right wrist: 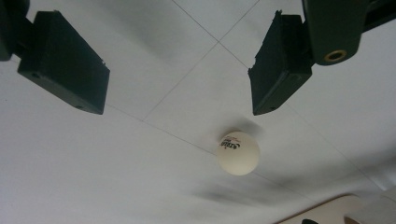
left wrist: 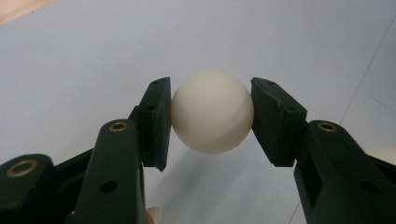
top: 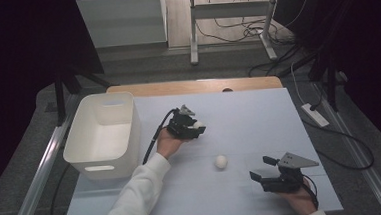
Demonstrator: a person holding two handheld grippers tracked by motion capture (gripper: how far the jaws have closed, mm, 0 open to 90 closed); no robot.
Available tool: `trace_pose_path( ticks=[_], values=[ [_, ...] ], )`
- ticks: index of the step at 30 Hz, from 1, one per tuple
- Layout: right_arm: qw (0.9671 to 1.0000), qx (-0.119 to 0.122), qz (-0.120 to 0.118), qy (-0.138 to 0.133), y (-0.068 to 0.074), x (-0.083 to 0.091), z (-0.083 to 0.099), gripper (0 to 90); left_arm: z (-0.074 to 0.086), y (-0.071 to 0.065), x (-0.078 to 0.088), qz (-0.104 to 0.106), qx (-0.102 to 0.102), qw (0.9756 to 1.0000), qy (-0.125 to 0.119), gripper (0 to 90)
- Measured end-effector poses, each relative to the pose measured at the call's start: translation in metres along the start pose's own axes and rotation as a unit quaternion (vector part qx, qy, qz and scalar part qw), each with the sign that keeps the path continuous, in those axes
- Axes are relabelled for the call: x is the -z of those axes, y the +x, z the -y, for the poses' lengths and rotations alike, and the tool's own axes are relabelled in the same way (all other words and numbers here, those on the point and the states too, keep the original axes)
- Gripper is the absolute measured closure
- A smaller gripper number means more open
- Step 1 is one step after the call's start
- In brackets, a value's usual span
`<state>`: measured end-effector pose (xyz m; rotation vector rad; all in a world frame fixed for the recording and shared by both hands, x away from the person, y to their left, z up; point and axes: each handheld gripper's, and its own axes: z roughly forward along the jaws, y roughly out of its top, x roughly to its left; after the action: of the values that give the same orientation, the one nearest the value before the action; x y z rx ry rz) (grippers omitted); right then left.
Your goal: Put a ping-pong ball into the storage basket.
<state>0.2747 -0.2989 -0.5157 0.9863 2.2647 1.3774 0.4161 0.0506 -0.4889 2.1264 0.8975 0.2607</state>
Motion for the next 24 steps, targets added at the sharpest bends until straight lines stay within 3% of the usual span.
trace_pose_path(
  ticks=[24],
  values=[
    [1.0,0.0,0.003,-0.002,0.001,0.0,0.0,20.0,0.002,-0.012,0.032,0.003,-0.01,0.9988,-0.048,50.8]
  ],
)
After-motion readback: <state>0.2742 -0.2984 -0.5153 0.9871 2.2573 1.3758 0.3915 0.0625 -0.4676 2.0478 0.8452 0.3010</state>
